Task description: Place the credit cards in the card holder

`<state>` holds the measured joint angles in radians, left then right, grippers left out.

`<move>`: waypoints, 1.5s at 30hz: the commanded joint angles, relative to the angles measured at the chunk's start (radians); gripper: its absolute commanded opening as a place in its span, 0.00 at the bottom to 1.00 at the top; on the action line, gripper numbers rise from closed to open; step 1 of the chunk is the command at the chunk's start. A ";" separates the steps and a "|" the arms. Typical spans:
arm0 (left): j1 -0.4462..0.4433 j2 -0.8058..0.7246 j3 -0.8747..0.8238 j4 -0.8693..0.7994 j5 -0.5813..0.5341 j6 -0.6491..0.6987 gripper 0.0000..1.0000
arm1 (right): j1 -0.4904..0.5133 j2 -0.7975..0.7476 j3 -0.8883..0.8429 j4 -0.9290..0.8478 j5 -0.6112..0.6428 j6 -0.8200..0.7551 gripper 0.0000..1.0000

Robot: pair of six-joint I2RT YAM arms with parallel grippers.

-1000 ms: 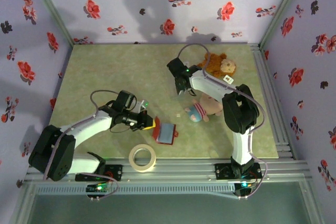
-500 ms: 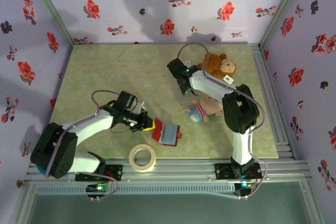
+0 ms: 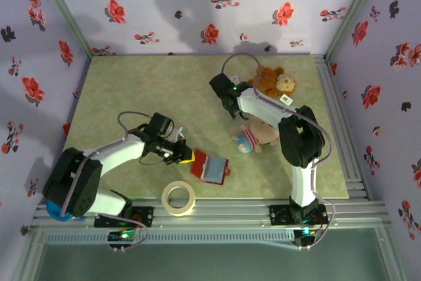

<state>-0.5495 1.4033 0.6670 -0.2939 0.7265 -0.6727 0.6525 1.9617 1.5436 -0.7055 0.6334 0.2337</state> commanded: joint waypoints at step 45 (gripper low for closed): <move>0.035 0.043 -0.074 0.342 0.097 -0.174 0.00 | -0.027 -0.223 -0.039 0.038 -0.348 0.100 0.05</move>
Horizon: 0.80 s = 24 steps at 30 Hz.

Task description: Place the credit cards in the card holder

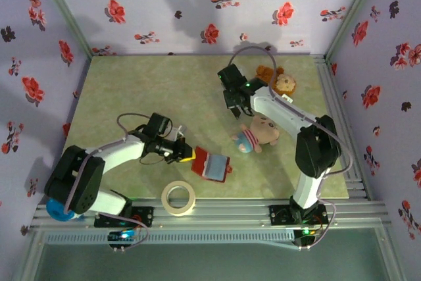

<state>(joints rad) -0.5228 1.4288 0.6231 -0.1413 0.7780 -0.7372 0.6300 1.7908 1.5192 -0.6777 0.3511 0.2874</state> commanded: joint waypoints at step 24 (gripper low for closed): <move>0.049 -0.019 -0.014 0.060 -0.099 -0.092 0.53 | 0.106 -0.443 -0.609 0.446 -0.749 0.341 0.03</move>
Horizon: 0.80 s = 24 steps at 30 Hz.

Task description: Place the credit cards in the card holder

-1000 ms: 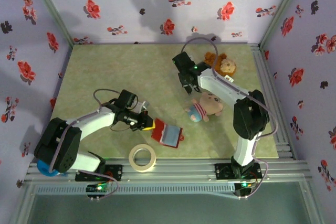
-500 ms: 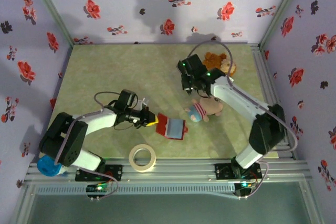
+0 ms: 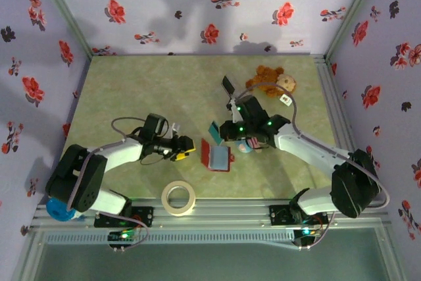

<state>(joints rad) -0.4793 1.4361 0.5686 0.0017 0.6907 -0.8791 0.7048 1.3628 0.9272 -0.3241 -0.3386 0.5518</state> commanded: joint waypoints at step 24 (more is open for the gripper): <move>0.008 -0.234 0.159 -0.230 0.017 0.071 0.51 | 0.093 0.039 -0.039 0.244 -0.002 0.165 0.02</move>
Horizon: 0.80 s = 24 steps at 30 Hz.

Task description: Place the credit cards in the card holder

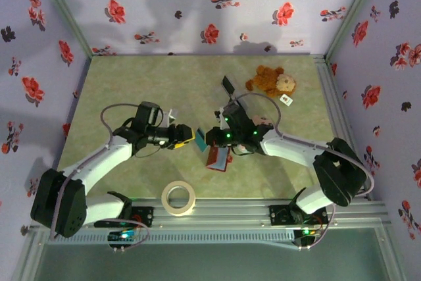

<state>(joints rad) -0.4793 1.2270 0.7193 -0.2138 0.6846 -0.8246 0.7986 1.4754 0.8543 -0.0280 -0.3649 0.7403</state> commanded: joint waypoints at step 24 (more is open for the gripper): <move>-0.028 0.146 0.028 0.022 0.024 0.045 0.49 | -0.115 -0.468 -0.275 -0.445 0.090 -0.015 0.00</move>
<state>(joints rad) -0.5003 1.3567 0.7444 -0.2024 0.6922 -0.8013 0.6823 0.9829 0.5972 -0.4801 -0.2451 0.7181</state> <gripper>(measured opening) 0.491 0.039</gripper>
